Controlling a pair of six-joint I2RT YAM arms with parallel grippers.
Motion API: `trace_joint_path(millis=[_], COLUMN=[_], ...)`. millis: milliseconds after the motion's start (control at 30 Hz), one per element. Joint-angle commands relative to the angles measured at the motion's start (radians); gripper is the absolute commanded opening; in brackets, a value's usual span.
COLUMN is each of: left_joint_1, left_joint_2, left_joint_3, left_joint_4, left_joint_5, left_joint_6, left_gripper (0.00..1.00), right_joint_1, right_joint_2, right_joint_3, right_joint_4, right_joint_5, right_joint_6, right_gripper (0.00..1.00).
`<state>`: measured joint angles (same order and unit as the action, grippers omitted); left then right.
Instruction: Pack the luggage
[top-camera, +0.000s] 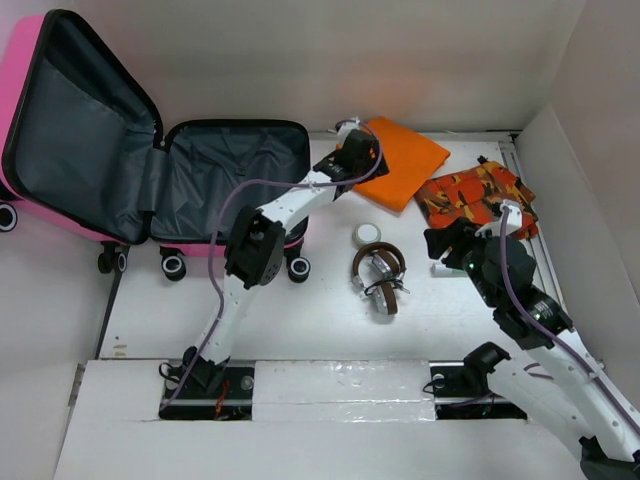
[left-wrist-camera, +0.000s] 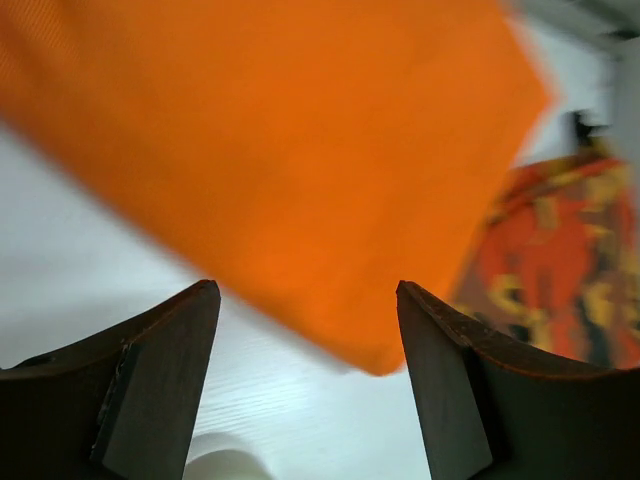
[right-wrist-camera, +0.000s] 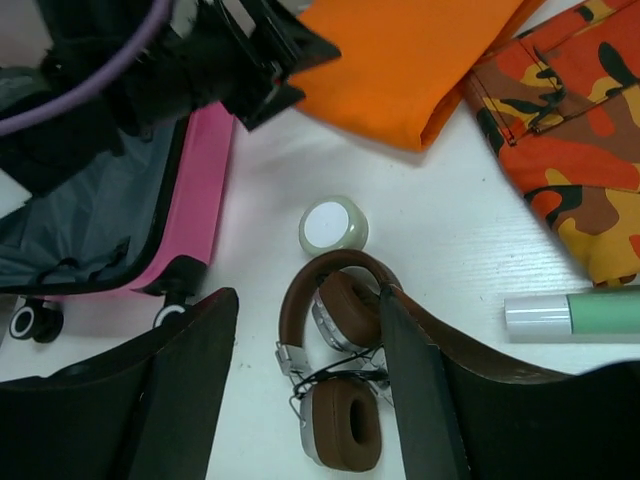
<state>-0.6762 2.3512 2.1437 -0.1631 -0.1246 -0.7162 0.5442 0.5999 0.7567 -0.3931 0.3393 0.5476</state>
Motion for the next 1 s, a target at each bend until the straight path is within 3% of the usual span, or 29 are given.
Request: trace_joint_path(millis=[0,100,200,367,800,833,967], left_joint_1=[0.007,0.007,-0.005,-0.005,0.023,0.023,0.043], left_joint_2=[-0.009,-0.073,-0.101,0.026,0.201,0.215,0.267], left_joint_3=[-0.068,-0.227,-0.285,-0.134,0.006,0.033,0.107], left_joint_4=[-0.072,0.008,0.053,-0.053,-0.137,-0.138,-0.122], left_joint_5=[-0.022,-0.068,-0.132,-0.141,-0.167,-0.167,-0.132], left_joint_6=[-0.178,-0.233,-0.278,-0.322,-0.528,-0.528,-0.528], left_gripper=[0.67,0.67,0.67,0.66,0.63,0.62,0.40], right_joint_1=[-0.004,-0.004,-0.004,-0.004,-0.004,-0.004,-0.004], right_joint_2=[-0.003,-0.003,-0.003,-0.003,-0.012,-0.012,-0.025], right_joint_3=[-0.020,-0.030,-0.040,-0.049,-0.013,-0.013,-0.003], right_joint_4=[0.014,0.014,0.026,0.045,0.085,0.085,0.085], right_joint_5=[-0.036,-0.045,-0.065,-0.086,-0.158,-0.172,-0.195], right_joint_6=[0.011,0.011,0.011,0.011,0.011,0.011,0.011], right_gripper=[0.65,0.66,0.66,0.66,0.66,0.66,0.66])
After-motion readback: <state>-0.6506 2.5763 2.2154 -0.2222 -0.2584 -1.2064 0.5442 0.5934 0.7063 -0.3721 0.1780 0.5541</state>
